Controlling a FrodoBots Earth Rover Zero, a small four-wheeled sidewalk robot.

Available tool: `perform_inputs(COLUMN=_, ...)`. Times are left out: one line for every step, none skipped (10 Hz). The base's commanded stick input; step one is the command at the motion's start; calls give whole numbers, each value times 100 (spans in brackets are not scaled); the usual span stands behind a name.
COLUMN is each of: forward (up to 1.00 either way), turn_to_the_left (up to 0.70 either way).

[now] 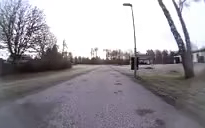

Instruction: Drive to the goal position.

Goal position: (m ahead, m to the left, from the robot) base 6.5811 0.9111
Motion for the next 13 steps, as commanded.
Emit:
perform_inputs(forward=70, turn_to_the_left=0)
perform_inputs(forward=70, turn_to_the_left=0)
perform_inputs(forward=70, turn_to_the_left=0)
perform_inputs(forward=70, turn_to_the_left=0)
perform_inputs(forward=70, turn_to_the_left=0)
perform_inputs(forward=70, turn_to_the_left=0)
perform_inputs(forward=70, turn_to_the_left=0)
perform_inputs(forward=70, turn_to_the_left=0)
perform_inputs(forward=70, turn_to_the_left=0)
perform_inputs(forward=70, turn_to_the_left=0)
perform_inputs(forward=70, turn_to_the_left=0)
perform_inputs(forward=70, turn_to_the_left=0)
perform_inputs(forward=70, turn_to_the_left=0)
